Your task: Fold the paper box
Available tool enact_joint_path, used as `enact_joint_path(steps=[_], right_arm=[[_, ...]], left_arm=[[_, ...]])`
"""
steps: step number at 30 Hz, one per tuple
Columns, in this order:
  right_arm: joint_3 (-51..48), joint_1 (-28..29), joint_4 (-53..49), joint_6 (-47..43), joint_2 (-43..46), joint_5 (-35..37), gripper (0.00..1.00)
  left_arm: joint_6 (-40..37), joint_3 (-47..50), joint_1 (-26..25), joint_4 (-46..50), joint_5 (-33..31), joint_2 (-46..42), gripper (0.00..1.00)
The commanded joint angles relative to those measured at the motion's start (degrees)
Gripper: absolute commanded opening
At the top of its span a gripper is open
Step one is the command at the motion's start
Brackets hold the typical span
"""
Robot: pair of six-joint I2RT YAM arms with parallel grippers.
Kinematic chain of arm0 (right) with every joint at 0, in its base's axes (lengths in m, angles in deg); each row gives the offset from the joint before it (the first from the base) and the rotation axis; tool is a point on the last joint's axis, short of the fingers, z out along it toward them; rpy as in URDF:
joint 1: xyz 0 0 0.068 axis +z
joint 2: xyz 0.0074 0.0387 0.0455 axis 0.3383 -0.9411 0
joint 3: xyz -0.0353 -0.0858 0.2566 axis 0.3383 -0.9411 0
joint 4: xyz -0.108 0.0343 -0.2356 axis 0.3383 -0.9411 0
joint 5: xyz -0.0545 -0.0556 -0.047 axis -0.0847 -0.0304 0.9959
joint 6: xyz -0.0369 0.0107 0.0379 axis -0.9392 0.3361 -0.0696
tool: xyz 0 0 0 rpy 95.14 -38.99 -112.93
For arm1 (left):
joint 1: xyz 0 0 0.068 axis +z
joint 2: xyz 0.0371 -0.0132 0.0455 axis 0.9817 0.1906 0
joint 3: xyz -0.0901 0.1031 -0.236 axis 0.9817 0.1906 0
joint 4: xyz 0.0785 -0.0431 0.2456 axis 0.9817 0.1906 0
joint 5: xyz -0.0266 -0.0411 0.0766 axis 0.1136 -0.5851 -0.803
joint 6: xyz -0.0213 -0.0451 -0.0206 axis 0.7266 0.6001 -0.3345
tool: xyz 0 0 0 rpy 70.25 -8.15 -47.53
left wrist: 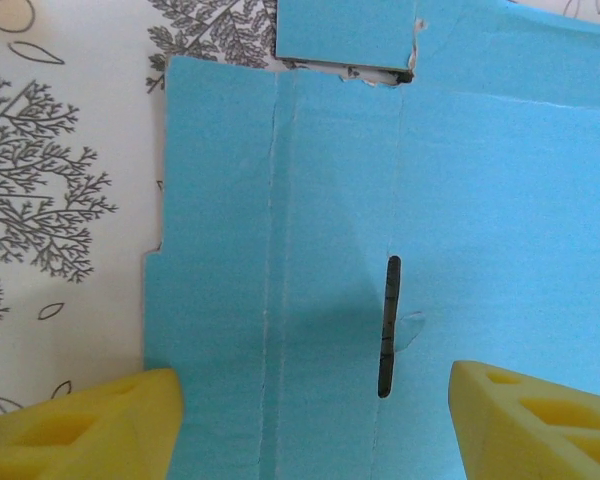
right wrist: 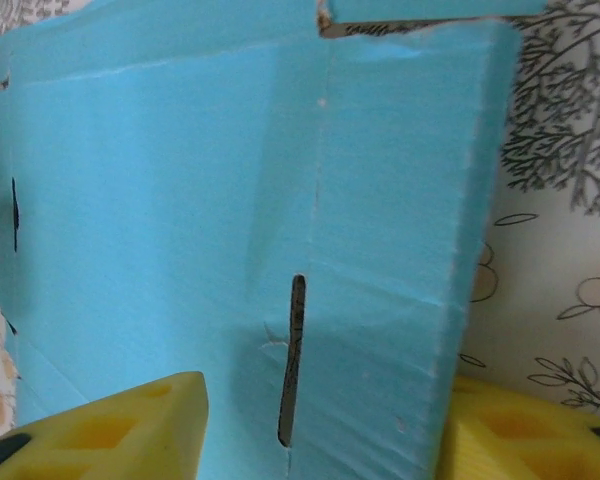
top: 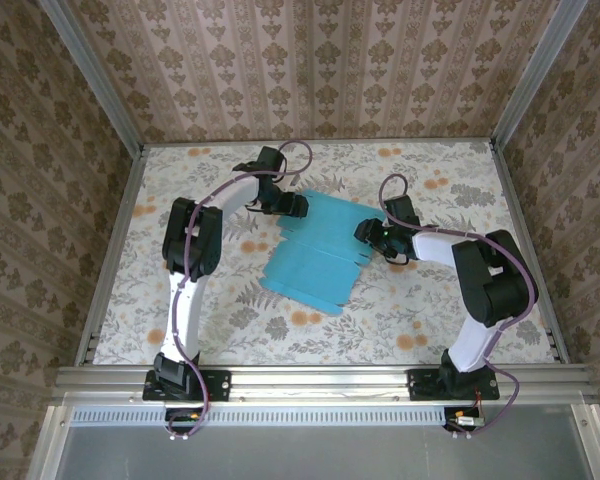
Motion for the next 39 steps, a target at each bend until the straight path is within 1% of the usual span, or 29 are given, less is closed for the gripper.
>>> enact_joint_path(steps=[1,3,5,11,20,23,26,30,31,34,36,39], right_arm=[[0.44,0.48,1.18,0.4,-0.6,-0.45,0.48],[-0.42,0.41,1.6,0.34,0.44,0.24,0.41],[-1.32,0.46,2.17,0.06,1.82,0.8,0.36],[-3.01,0.48,3.19,-0.86,5.85,1.78,0.25],[-2.67,0.45,0.91,-3.25,10.64,3.05,0.17],[-1.3,0.51,-1.81,-5.49,13.53,4.05,0.16],[2.23,0.84,-7.67,-9.07,16.72,6.61,0.16],[11.03,3.72,-20.45,-17.28,19.19,13.79,0.15],[13.81,4.88,-23.55,-19.37,19.42,16.64,0.15],[22.32,10.22,-32.55,-26.09,19.24,28.97,0.15],[27.56,13.76,-37.63,-29.57,17.91,36.01,0.15],[33.83,19.13,-42.84,-33.39,14.89,46.27,0.15]], left_arm=[[1.85,2.59,0.02,1.48,2.77,-0.18,0.71],[2.23,3.22,0.43,0.94,3.3,-0.78,0.71],[2.72,3.94,0.81,0.23,4.05,-1.31,0.71],[4.4,6.04,1.55,-2.37,6.41,-2.94,0.71],[8.48,8.78,3.53,-7.21,11.45,-7.53,0.71],[10.46,9.85,5.07,-9.01,13.78,-11.38,0.71],[11.7,12.12,6.72,-10.75,15.12,-16.95,0.72],[11.88,17.56,8.56,-12.05,16.81,-25.31,0.74],[11.71,19.48,8.84,-12.4,16.94,-27.82,0.74],[12.85,26.7,10.21,-14.89,17.03,-34.88,0.75],[14.23,31.18,11.62,-16.3,19.56,-38.78,0.75],[14.71,36.61,13.74,-16.26,20.05,-43.99,0.75]])
